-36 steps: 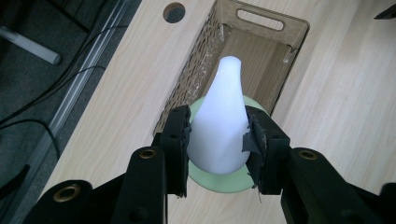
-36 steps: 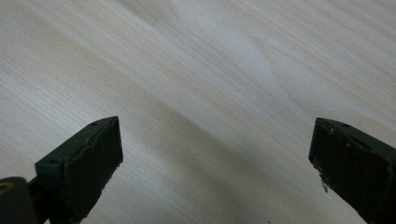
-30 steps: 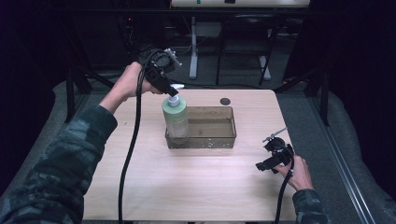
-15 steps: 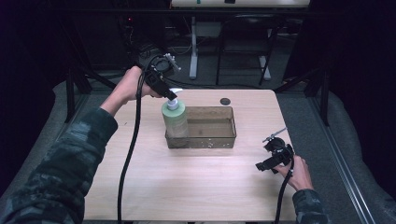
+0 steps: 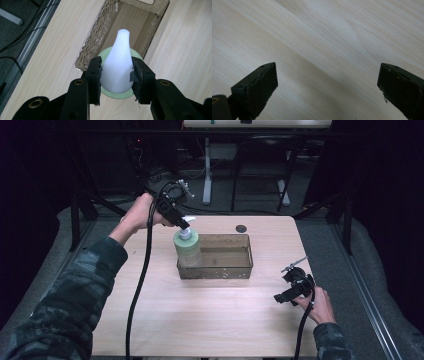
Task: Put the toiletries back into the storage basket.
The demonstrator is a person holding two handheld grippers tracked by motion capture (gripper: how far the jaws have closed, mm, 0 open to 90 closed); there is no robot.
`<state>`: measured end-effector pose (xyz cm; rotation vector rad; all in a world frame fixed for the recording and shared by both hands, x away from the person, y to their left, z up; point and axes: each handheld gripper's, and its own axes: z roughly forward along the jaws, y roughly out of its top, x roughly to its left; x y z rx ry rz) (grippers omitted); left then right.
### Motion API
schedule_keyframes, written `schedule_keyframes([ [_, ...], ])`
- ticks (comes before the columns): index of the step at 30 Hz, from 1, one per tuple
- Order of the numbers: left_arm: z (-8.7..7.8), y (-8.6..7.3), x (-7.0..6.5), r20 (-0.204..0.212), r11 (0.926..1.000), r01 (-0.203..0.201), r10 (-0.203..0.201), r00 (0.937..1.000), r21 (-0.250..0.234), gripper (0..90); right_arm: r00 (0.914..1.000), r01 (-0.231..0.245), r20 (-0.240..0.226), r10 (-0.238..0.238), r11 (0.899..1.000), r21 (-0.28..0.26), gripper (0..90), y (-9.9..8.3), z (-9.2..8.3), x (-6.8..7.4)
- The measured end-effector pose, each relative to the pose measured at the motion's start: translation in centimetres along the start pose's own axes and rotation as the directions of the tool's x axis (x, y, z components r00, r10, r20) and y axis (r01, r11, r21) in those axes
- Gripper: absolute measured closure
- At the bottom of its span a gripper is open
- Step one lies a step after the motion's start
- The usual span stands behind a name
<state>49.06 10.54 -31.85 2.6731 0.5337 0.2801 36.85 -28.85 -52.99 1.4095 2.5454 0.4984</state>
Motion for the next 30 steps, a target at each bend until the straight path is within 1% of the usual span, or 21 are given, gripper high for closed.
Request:
schedule_keyframes([
  [3, 0.1, 0.0, 0.0, 0.003, 0.9999, 0.009, -0.009, 1.0, -0.01, 63.0, 0.9998, -0.02, -0.007, 0.02, 1.0, 0.003, 2.5, 0.0, 0.0, 0.1],
  [4, 0.2, 0.1, 0.1, 0.005, 0.9997, 0.018, -0.018, 0.9998, -0.014, 62.9, 0.9999, -0.012, -0.006, 0.012, 1.0, 0.001, 2.5, 0.0, 0.0, 0.1],
  [5, 0.3, 0.1, 0.0, 0.004, 0.9997, 0.018, -0.018, 0.9998, -0.018, 62.9, 0.9999, -0.013, -0.007, 0.013, 1.0, 0.001, 2.5, 0.0, 0.0, 0.1],
  [6, 0.3, 0.2, -0.1, 0.005, 0.9995, 0.022, -0.022, 0.9997, -0.022, 62.8, 1.0, -0.005, 0.002, 0.005, 1.0, 0.003, 2.5, 0.0, 0.0, 0.0],
  [7, 0.4, 0.3, -0.2, 0.007, 0.9996, 0.021, -0.021, 0.9998, -0.021, 62.7, 0.9999, -0.011, 0.003, 0.011, 1.0, 0.005, 2.5, 0.0, 0.0, 0.1],
  [8, 0.5, 0.4, -0.3, -0.002, 0.9996, 0.021, -0.021, 0.9998, -0.019, 62.7, 1.0, 0.001, 0.001, -0.001, 1.0, 0.0, 2.5, 0.0, 0.0, 0.0],
  [10, 0.5, 0.5, -0.3, -0.01, 0.9998, 0.017, -0.017, 0.9998, -0.013, 62.6, 1.0, 0.001, 0.002, -0.001, 1.0, -0.002, 2.5, 0.0, 0.0, 0.0],
  [12, 0.4, 0.5, -0.2, -0.01, 0.9995, 0.025, -0.025, 0.9996, -0.019, 62.3, 0.9999, -0.012, -0.006, 0.012, 1.0, 0.001, 2.5, 0.0, 0.0, 0.1],
  [15, 0.4, 0.3, 0.0, 0.0, 0.9981, 0.047, -0.047, 0.9989, -0.04, 61.5, 0.9999, -0.011, -0.007, 0.011, 1.0, -0.001, 2.5, 0.0, 0.0, 0.1],
  [17, 0.3, 0.2, 0.1, 0.003, 0.997, 0.055, -0.055, 0.9985, -0.054, 58.9, 0.9999, -0.009, -0.008, 0.009, 1.0, -0.001, 2.5, 0.0, 0.0, 0.1],
  [18, 0.2, 0.2, 0.1, 0.005, 0.9959, 0.061, -0.061, 0.9981, -0.066, 56.8, 0.9999, -0.008, -0.007, 0.008, 1.0, -0.001, 2.5, 0.0, 0.0, 0.1],
  [20, 0.1, 0.1, 0.1, 0.008, 0.9951, 0.069, -0.069, 0.9976, -0.071, 49.5, 0.9999, -0.011, -0.007, 0.011, 1.0, -0.001, 2.5, 0.0, 0.0, 0.1],
  [21, 0.1, 0.1, 0.1, 0.003, 0.9943, 0.075, -0.075, 0.9972, -0.077, 46.6, 0.9999, -0.013, -0.009, 0.013, 1.0, 0.001, 2.5, 0.0, 0.0, 0.1],
  [23, 0.0, 0.0, 0.0, 0.003, 0.9929, 0.08, -0.081, 0.9967, -0.087, 36.6, 0.9999, -0.013, -0.009, 0.013, 1.0, 0.002, 2.5, 0.0, 0.0, 0.0],
  [24, -0.1, -0.1, 0.0, 0.004, 0.9923, 0.083, -0.083, 0.9965, -0.092, 33.0, 0.9999, -0.014, -0.009, 0.014, 1.0, 0.002, 2.5, 0.0, 0.0, 0.1],
  [28, -0.4, -0.5, -0.2, -0.009, 0.9898, 0.096, -0.097, 0.9952, -0.106, 21.0, 1.0, -0.008, -0.002, 0.008, 1.0, 0.002, 2.5, 0.0, 0.0, 0.0],
  [30, -0.5, -0.7, -0.2, -0.003, 0.9875, 0.103, -0.104, 0.9946, -0.12, 16.5, 0.9999, -0.013, -0.008, 0.013, 1.0, 0.002, 2.5, 0.0, 0.0, 0.0],
])
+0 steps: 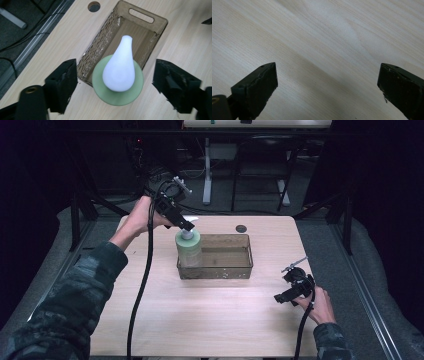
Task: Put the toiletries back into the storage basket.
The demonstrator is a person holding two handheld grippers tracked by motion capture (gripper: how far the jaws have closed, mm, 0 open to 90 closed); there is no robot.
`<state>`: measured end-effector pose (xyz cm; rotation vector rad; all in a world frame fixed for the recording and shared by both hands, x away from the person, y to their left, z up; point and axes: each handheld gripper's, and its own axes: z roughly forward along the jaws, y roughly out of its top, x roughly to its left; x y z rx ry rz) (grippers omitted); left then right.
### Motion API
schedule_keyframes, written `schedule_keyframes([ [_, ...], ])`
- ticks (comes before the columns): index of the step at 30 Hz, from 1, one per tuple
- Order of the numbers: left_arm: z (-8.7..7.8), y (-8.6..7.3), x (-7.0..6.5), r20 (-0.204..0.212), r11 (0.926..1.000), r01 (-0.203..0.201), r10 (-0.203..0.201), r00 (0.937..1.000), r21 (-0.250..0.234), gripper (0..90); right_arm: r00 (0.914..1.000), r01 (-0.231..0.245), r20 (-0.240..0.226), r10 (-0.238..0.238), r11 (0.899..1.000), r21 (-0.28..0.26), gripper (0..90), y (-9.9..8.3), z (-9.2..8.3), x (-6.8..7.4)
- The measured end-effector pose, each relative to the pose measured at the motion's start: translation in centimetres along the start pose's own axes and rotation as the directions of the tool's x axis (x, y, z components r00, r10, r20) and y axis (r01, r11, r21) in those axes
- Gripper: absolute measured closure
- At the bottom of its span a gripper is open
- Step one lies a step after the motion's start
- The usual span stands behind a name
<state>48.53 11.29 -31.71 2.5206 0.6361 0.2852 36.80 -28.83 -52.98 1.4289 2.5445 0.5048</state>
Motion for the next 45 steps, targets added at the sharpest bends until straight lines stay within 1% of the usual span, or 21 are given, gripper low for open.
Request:
schedule_keyframes([
  [2, -0.1, -0.2, 0.0, -0.003, 1.0, 0.005, -0.005, 1.0, -0.006, 15.1, 1.0, 0.0, 0.0, 0.0, 1.0, 0.0, 2.5, 0.0, 0.0, 0.0],
  [5, -0.6, -0.9, -0.1, -0.004, 0.9989, 0.024, -0.025, 0.9997, -0.04, 13.0, 1.0, 0.001, 0.0, -0.001, 1.0, 0.0, 2.5, 0.0, 0.0, 0.0],
  [6, -0.6, -0.9, -0.1, -0.004, 0.9989, 0.024, -0.025, 0.9997, -0.04, 12.2, 1.0, 0.0, 0.0, 0.0, 1.0, 0.001, 2.5, 0.0, 0.0, 0.0],
  [8, -0.8, -1.6, -0.3, -0.009, 0.9982, 0.025, -0.026, 0.9996, -0.055, 11.0, 1.0, 0.0, 0.001, 0.0, 1.0, 0.001, 2.5, 0.0, 0.0, 0.0],
  [11, -0.9, -2.1, -0.4, -0.009, 0.9981, 0.026, -0.027, 0.9996, -0.057, 9.5, 1.0, -0.001, 0.0, 0.001, 1.0, 0.001, 2.5, 0.0, 0.0, 0.0],
  [12, -1.0, -2.7, -0.5, -0.006, 0.9972, 0.032, -0.032, 0.9995, -0.067, 9.2, 1.0, 0.001, 0.0, -0.001, 1.0, 0.002, 2.5, 0.0, 0.0, 0.0],
  [14, -1.0, -3.2, -0.7, -0.016, 0.997, 0.033, -0.034, 0.9993, -0.07, 8.4, 1.0, 0.002, 0.004, -0.002, 1.0, 0.002, 2.5, 0.0, 0.0, 0.0],
  [16, -1.2, -4.0, -0.8, -0.007, 0.9959, 0.042, -0.043, 0.9991, -0.08, 7.8, 1.0, 0.002, 0.003, -0.002, 1.0, 0.002, 2.5, 0.0, 0.0, 0.0],
  [19, -1.1, -5.1, -1.1, -0.019, 0.9959, 0.042, -0.043, 0.9989, -0.08, 6.9, 0.9999, 0.008, 0.006, -0.008, 1.0, -0.003, 2.5, 0.0, -0.1, 0.0],
  [20, -1.0, -5.5, -1.2, -0.028, 0.9961, 0.042, -0.044, 0.9987, -0.078, 6.9, 0.9999, 0.008, 0.007, -0.008, 1.0, -0.004, 2.5, 0.0, -0.1, 0.1],
  [22, -0.9, -6.2, -1.4, -0.025, 0.9967, 0.04, -0.042, 0.9988, -0.07, 6.6, 1.0, 0.006, 0.005, -0.006, 1.0, -0.008, 2.4, 0.0, -0.2, 0.1],
  [23, -0.8, -6.6, -1.5, -0.03, 0.9968, 0.041, -0.043, 0.9986, -0.068, 6.5, 1.0, 0.004, 0.003, -0.004, 1.0, -0.008, 2.4, 0.0, -0.2, 0.1],
  [25, -0.5, -7.4, -1.6, -0.023, 0.996, 0.053, -0.055, 0.9983, -0.072, 6.1, 1.0, 0.006, 0.004, -0.006, 1.0, -0.008, 2.4, 0.0, -0.2, 0.1],
  [33, 0.5, -10.0, -1.8, -0.025, 0.9932, 0.087, -0.089, 0.9957, -0.077, 4.6, 1.0, 0.001, 0.003, -0.001, 1.0, -0.011, 2.4, 0.0, -0.2, 0.1],
  [36, 1.3, -10.9, -1.9, -0.019, 0.9913, 0.106, -0.108, 0.994, -0.079, 4.4, 1.0, 0.005, 0.008, -0.005, 1.0, -0.01, 2.4, 0.0, -0.2, 0.1],
  [37, 1.5, -11.1, -1.9, -0.018, 0.9916, 0.107, -0.109, 0.9939, -0.072, 4.4, 0.9999, 0.006, 0.009, -0.005, 1.0, -0.009, 2.4, 0.0, -0.2, 0.1],
  [40, 1.8, -11.6, -2.0, -0.029, 0.9921, 0.107, -0.109, 0.9936, -0.066, 3.9, 0.9999, 0.01, 0.013, -0.01, 1.0, -0.009, 2.4, 0.0, -0.2, 0.1],
  [41, 2.2, -12.1, -2.1, -0.023, 0.9909, 0.117, -0.119, 0.9927, -0.067, 3.8, 0.9999, 0.011, 0.012, -0.011, 1.0, -0.011, 2.3, 0.0, -0.3, 0.1],
  [42, 2.2, -12.1, -2.1, -0.023, 0.9909, 0.117, -0.119, 0.9927, -0.067, 3.7, 0.9999, 0.011, 0.012, -0.011, 1.0, -0.01, 2.3, 0.1, -0.3, 0.1],
  [43, 2.5, -12.7, -2.3, -0.024, 0.9902, 0.124, -0.126, 0.9918, -0.065, 3.3, 0.9999, 0.009, 0.012, -0.009, 1.0, -0.01, 2.3, 0.1, -0.3, 0.1],
  [45, 2.9, -13.2, -2.5, -0.036, 0.991, 0.121, -0.123, 0.9917, -0.057, 3.2, 0.9999, 0.009, 0.011, -0.009, 1.0, -0.012, 2.3, 0.1, -0.3, 0.1],
])
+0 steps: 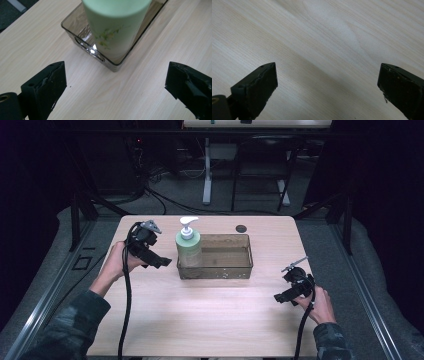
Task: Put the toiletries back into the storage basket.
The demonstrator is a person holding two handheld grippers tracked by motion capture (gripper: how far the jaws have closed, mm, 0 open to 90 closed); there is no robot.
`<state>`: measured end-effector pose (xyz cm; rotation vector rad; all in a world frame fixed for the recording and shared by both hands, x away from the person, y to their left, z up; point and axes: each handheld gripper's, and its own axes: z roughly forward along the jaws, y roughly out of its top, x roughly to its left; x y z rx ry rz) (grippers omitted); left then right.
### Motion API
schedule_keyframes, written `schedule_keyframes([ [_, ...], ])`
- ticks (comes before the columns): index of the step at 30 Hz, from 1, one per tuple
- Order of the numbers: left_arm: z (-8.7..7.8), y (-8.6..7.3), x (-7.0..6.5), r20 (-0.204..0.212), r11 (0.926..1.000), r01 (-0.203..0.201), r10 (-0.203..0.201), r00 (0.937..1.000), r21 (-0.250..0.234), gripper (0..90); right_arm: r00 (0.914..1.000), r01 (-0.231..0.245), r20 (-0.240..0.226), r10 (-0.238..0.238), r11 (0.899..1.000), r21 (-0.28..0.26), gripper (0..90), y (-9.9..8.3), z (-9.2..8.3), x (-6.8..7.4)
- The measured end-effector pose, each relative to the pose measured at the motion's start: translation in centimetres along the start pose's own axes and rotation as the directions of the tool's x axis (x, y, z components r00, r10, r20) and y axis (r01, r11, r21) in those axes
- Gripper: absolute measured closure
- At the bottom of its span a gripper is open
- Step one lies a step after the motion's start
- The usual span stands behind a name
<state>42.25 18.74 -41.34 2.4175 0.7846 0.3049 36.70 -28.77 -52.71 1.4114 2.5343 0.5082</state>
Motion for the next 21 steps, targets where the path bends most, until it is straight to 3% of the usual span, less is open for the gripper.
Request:
schedule_keyframes([
  [8, 1.2, -2.2, -0.5, 0.002, 0.9997, 0.014, -0.014, 0.9999, 0.021, 1.6, 1.0, 0.001, 0.001, -0.001, 1.0, 0.001, 2.3, 0.0, 0.0, 0.0],
  [14, 2.6, -4.1, -0.4, 0.019, 0.998, 0.062, -0.062, 0.9979, 0.016, 1.2, 1.0, 0.0, 0.002, 0.0, 1.0, 0.004, 2.4, 0.0, -0.1, 0.0],
  [21, 3.0, -4.7, -0.5, 0.018, 0.9975, 0.066, -0.066, 0.9976, 0.027, 1.0, 1.0, 0.006, 0.005, -0.006, 1.0, 0.004, 2.4, 0.1, 0.0, 0.0],
])
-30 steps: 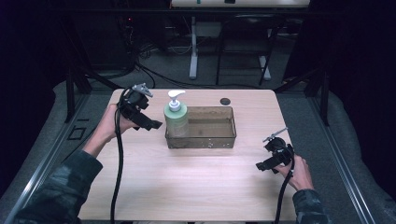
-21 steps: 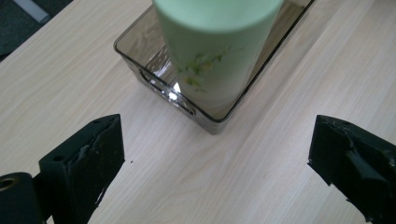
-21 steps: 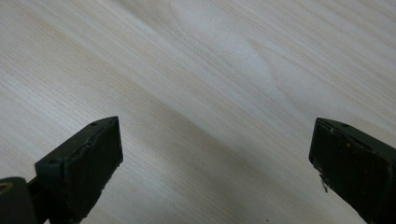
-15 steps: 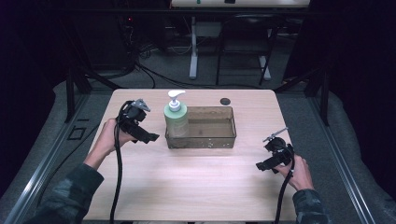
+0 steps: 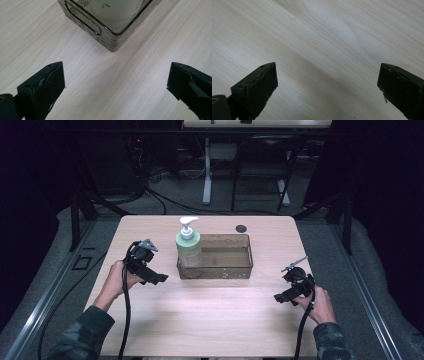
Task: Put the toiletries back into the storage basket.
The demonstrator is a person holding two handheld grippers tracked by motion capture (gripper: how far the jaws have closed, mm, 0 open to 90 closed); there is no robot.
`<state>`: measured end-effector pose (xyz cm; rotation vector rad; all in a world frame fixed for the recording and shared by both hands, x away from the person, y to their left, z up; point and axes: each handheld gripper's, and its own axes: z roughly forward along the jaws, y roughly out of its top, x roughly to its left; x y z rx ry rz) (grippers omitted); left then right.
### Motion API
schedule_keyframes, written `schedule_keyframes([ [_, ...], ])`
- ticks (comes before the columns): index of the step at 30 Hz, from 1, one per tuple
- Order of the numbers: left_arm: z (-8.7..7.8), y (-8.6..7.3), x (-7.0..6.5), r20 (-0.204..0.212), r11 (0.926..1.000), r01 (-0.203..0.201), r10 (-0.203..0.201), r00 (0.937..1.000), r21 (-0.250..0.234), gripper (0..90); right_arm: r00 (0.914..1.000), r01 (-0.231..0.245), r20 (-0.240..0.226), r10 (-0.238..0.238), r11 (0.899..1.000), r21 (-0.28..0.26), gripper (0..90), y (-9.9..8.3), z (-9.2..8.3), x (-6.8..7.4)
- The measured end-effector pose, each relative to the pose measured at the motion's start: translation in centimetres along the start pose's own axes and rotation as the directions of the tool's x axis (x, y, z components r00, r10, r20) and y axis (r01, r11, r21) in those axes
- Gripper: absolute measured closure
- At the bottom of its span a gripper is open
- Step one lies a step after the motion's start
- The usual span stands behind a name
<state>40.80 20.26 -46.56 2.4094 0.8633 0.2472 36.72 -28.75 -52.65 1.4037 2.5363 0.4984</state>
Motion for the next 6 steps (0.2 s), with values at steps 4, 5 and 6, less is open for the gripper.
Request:
schedule_keyframes([
  [4, 0.47, -0.35, 0.0, 0.002, 0.9999, 0.005, -0.005, 1.0, 0.016, 0.6, 1.0, -0.008, -0.003, 0.008, 1.0, -0.005, 2.4, -0.05, -0.13, 0.0],
  [5, 0.51, -0.44, 0.01, 0.001, 0.9999, 0.007, -0.007, 1.0, 0.016, 0.4, 0.9999, -0.01, -0.002, 0.01, 1.0, -0.006, 2.5, -0.07, -0.16, 0.0],
  [6, 0.51, -0.44, 0.01, 0.001, 0.9999, 0.007, -0.007, 1.0, 0.016, 0.2, 0.9999, -0.012, -0.004, 0.012, 1.0, -0.007, 2.5, -0.07, -0.18, 0.01],
])
